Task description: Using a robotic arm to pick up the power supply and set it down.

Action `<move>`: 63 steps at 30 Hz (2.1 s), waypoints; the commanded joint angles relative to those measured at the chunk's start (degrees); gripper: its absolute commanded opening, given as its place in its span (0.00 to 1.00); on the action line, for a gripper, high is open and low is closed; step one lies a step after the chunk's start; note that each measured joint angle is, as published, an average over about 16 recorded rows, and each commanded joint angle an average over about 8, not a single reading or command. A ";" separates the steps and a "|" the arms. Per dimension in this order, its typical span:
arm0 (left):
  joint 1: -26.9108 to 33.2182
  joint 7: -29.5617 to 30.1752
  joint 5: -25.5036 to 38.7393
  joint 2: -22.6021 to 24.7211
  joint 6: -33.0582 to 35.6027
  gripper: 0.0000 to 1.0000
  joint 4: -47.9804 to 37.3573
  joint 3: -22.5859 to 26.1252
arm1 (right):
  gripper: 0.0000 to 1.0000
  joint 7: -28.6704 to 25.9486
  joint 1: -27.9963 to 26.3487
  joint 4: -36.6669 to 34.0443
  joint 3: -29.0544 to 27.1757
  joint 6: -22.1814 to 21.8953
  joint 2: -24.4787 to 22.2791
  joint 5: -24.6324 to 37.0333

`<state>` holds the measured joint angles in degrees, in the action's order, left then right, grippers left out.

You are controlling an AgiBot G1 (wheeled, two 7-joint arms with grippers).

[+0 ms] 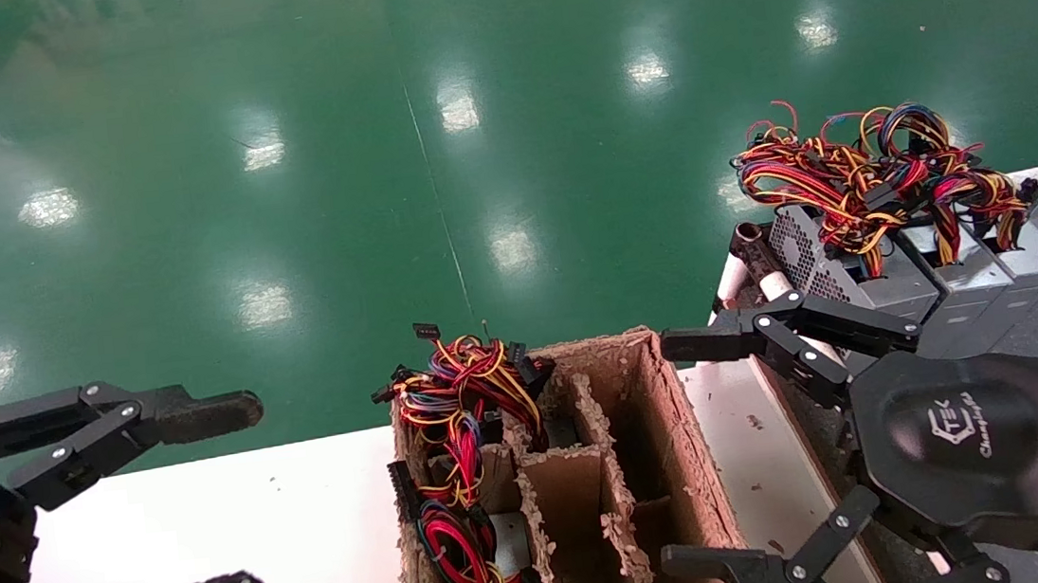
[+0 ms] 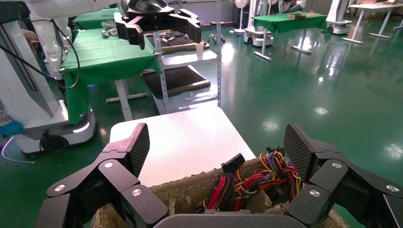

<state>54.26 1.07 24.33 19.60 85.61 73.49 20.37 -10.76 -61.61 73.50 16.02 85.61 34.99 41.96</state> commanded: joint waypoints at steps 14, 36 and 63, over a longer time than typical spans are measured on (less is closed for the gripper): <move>0.00 0.00 0.00 0.00 0.00 0.00 0.00 0.00 | 1.00 0.00 0.01 0.01 0.00 0.01 0.00 -0.01; 0.04 -0.02 0.00 0.01 0.02 1.00 -0.04 0.04 | 1.00 -4.86 -1.62 -1.97 7.45 -3.46 5.37 11.13; 0.07 -0.04 -0.03 -0.01 0.01 1.00 -0.05 0.11 | 0.00 -7.31 -9.39 -17.25 21.38 -5.89 25.42 29.96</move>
<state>54.33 1.03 24.29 19.59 85.62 73.44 20.47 -18.19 -70.87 56.61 37.22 79.85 60.12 71.59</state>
